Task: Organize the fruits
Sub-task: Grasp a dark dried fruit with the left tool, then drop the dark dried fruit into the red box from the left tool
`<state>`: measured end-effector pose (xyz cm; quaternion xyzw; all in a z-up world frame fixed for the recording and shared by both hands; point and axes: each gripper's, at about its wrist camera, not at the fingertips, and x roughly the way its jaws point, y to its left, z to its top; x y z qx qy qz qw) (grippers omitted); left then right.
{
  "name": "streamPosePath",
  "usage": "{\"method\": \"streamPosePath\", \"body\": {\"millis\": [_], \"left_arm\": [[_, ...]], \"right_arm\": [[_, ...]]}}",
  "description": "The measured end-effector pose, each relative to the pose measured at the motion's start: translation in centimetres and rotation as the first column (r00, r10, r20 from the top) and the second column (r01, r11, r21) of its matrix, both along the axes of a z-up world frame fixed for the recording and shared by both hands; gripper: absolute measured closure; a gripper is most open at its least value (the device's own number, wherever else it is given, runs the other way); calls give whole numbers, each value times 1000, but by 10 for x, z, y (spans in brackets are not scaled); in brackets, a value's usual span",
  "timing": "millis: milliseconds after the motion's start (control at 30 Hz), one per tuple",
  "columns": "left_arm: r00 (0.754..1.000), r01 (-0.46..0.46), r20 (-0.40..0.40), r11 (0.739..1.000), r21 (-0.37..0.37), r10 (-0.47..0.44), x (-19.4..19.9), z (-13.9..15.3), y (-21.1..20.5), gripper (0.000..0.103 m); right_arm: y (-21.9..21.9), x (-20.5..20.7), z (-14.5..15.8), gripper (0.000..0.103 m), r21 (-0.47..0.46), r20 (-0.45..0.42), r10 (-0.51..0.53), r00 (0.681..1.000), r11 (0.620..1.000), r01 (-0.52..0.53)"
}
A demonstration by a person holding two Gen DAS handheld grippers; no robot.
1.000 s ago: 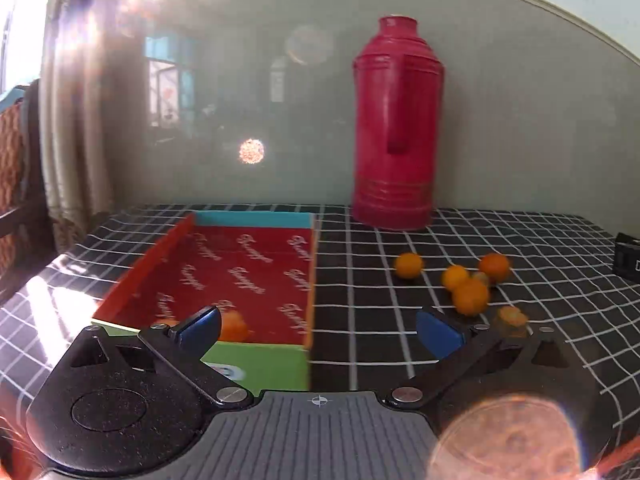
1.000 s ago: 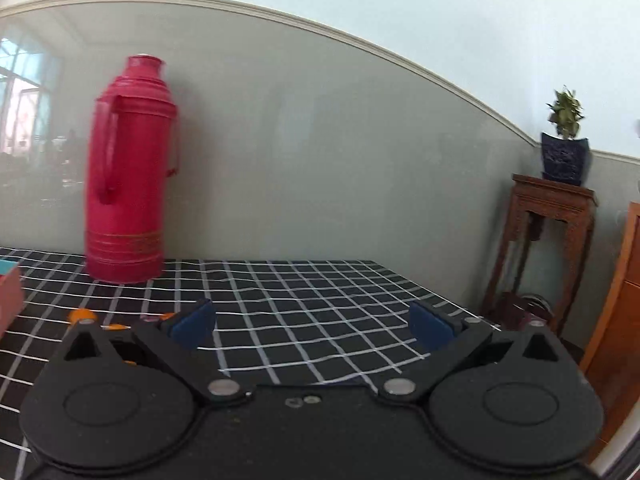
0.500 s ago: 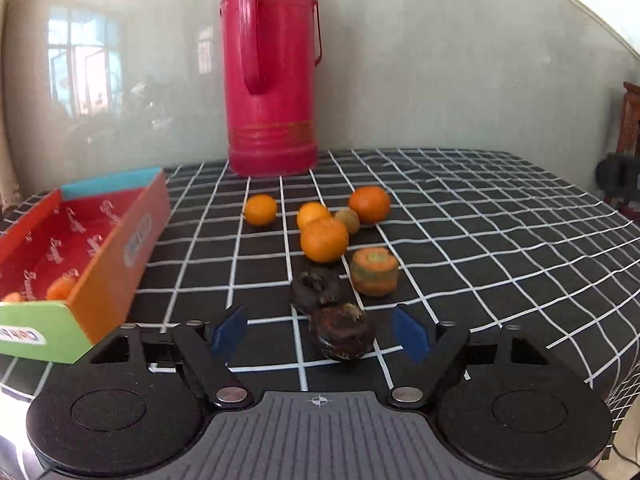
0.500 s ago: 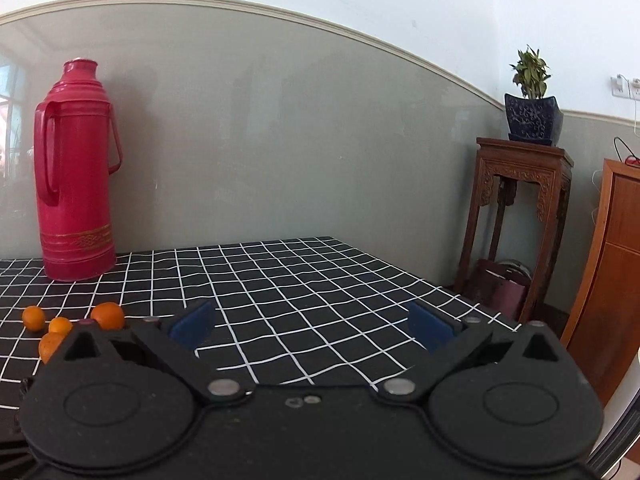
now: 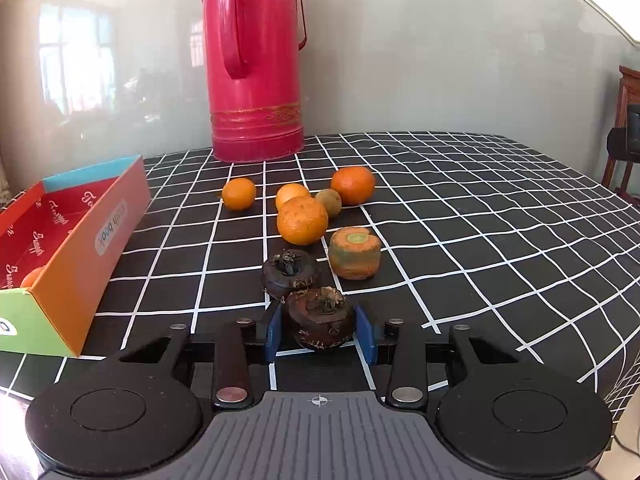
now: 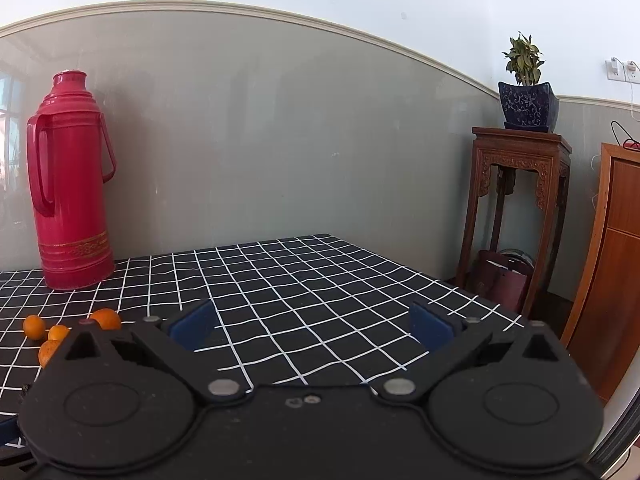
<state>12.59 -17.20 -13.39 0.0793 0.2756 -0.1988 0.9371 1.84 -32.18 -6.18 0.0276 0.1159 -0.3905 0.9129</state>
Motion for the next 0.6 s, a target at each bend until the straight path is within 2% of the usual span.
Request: {"method": "streamPosePath", "body": {"millis": [67,200,333,433,600], "left_arm": [[1000,-8,19,1000,4,8,1,2,2,64],[991,-61,118,998,-2,61,-2,16,13,64],[964,-172,203,985,-24,173,10,33,41,64],[935,-284,206,957,-55,289,29,44,73,64],[873,-462,135,884,-72,468,62,47,127,64]], "right_arm": [[2,-1,0,6,-11,1,-16,1000,1000,17],[2,-1,0,6,-5,5,-20,1000,1000,20],[5,1,-1,6,-10,-5,-7,1000,1000,6],[10,2,-1,6,-15,-5,10,1000,1000,-10],[21,10,-3,6,-7,-16,53,998,999,-53]]}}
